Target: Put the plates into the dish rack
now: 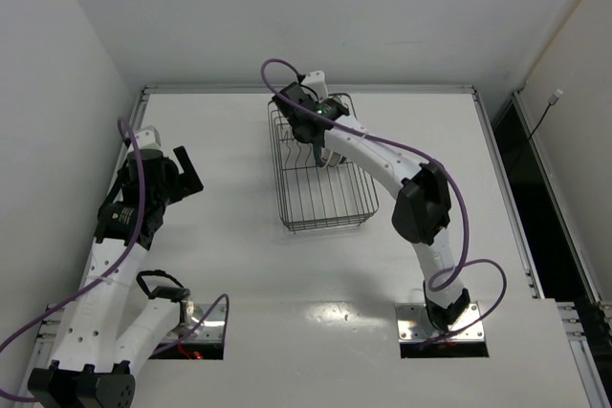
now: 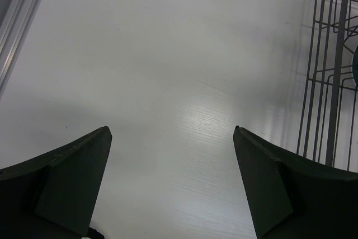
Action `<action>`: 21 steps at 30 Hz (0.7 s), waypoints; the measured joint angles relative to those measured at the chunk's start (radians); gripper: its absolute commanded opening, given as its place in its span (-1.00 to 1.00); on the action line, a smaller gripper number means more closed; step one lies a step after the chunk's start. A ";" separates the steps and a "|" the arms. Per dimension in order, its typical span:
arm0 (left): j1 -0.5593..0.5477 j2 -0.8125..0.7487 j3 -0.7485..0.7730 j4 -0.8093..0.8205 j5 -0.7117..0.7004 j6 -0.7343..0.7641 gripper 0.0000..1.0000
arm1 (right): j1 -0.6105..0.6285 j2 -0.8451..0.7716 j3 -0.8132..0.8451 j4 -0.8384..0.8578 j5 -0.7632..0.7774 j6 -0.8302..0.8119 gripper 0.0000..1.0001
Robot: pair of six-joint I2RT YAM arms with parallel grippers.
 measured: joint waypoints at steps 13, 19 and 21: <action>0.000 0.000 0.000 0.000 0.000 0.000 0.78 | -0.007 0.014 -0.060 0.013 -0.154 -0.004 -0.82; 0.000 0.000 0.000 0.000 0.000 0.000 0.78 | -0.026 0.016 -0.051 -0.002 -0.230 -0.002 -0.19; 0.000 0.001 0.000 0.000 0.000 0.000 0.86 | -0.034 0.016 -0.044 -0.010 -0.256 -0.002 0.14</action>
